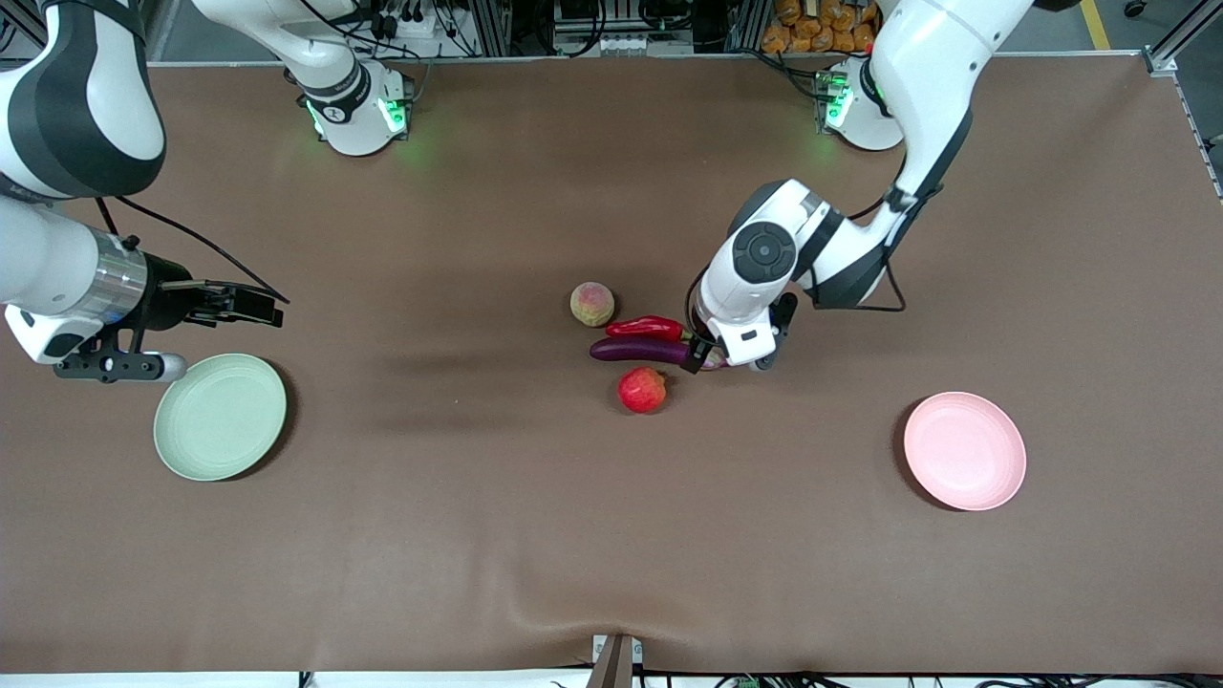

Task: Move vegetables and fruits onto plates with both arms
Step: 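Reach the left gripper to the purple eggplant and grasp it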

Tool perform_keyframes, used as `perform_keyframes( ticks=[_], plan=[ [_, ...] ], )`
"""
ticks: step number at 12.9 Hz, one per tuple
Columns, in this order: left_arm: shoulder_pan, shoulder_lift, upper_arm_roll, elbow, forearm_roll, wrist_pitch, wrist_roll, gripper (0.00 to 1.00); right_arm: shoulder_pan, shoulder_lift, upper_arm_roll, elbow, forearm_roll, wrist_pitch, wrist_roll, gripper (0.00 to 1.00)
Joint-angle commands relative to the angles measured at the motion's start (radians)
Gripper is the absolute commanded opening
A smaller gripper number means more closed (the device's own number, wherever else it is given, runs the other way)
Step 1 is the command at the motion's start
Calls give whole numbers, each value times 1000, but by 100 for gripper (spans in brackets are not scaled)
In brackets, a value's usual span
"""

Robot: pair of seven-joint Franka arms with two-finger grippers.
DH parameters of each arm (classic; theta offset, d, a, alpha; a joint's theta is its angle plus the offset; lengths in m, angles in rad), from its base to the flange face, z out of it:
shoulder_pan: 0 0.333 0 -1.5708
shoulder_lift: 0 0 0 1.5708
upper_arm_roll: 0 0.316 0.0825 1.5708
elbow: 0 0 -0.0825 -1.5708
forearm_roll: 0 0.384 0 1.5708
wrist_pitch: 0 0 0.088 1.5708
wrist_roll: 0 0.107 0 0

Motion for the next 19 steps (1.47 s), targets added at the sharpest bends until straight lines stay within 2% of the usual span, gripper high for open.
perform_keyframes(
  ticks=[1, 3, 4, 9, 11, 12, 13, 14, 17, 19],
  plan=[
    [-15, 50, 7, 11, 93, 40, -117, 100, 9, -9, -6, -8, 1, 8, 13, 100],
    [-13, 83, 7, 10, 98, 72, -129, 100, 9, -9, -6, -6, 1, 8, 13, 100],
    [-8, 93, 7, 8, 98, 75, -129, 96, 9, -9, -6, -6, 1, 8, 13, 100],
    [-13, 127, 30, 8, 98, 186, -151, 94, 26, -8, -4, -5, -14, 14, 13, 100],
    [-18, 143, 33, 7, 98, 204, -157, 89, 28, -9, -4, -5, -11, 11, 15, 100],
    [-13, 141, 31, 6, 100, 204, -160, 72, 32, -9, -3, -5, -8, 5, 15, 100],
    [-16, 140, 31, 10, 100, 206, -162, 33, 48, -11, -4, -5, -11, 2, 15, 100],
    [-15, 140, 31, 13, 101, 206, -159, 1, 49, -14, -4, -5, -11, -8, 21, 100],
    [-8, 95, 30, 16, 123, 198, -149, 0, 65, -19, -3, 5, 1, -13, 24, 100],
    [2, 4, 24, 20, 124, 137, -146, 0, 91, -25, -3, 8, 3, -13, 56, 100]
  ],
)
